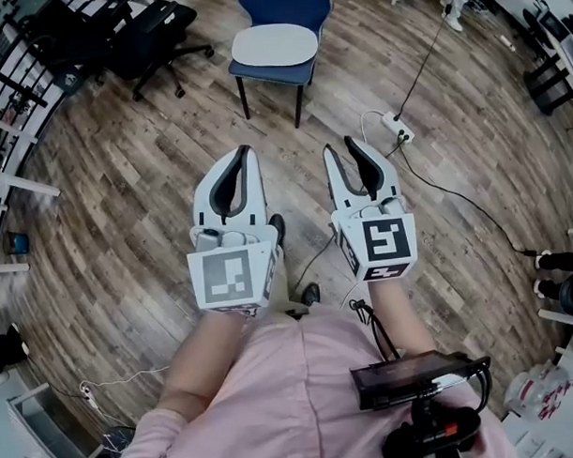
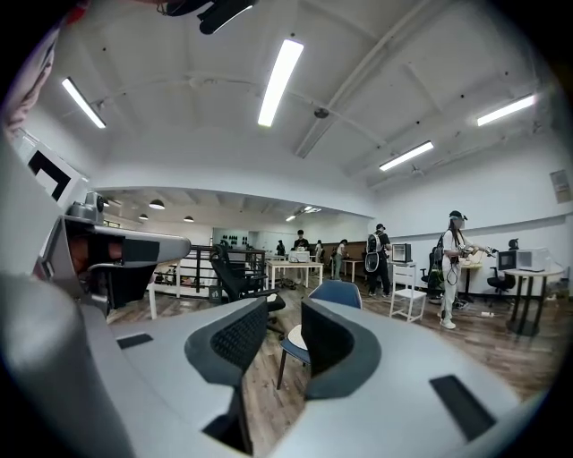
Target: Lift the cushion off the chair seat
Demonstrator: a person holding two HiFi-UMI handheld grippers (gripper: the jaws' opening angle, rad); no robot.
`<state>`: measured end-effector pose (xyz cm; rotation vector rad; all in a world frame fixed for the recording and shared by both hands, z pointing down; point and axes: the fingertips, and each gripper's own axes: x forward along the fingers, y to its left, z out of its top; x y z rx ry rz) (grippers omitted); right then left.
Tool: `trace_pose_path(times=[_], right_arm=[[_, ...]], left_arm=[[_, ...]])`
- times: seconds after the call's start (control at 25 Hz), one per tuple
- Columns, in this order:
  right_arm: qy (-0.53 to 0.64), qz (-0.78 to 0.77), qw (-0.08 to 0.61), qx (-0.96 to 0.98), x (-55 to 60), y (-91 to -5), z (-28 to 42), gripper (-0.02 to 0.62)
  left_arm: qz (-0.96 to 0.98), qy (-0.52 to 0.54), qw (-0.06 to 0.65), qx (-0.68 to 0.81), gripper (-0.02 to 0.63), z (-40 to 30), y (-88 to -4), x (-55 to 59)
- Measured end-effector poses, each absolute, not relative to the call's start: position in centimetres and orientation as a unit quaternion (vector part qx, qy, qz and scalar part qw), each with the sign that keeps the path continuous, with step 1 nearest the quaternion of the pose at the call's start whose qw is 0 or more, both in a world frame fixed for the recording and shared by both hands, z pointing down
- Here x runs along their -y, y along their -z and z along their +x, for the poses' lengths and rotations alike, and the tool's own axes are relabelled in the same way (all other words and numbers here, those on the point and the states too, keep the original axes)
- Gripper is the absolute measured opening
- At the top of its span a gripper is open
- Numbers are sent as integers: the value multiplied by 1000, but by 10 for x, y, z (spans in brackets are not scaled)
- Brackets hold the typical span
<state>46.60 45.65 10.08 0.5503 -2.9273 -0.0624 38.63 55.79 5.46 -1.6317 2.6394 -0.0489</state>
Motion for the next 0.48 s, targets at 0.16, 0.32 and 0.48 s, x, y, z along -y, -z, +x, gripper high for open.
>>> trace_pose_path(times=[0.16,0.32,0.48], right_arm=[[18,195,93,976,-421,-114,413,129],[14,205,103,973,-385,-119,360,127],[21,210,97,973,-357,-111,308,121]], left_arm=[[-520,26,8,-854,14,323,-67,-527],[-526,30,0,-850,14,265,-72,-493],[-535,25,4,-844,14,217,-64,-462]])
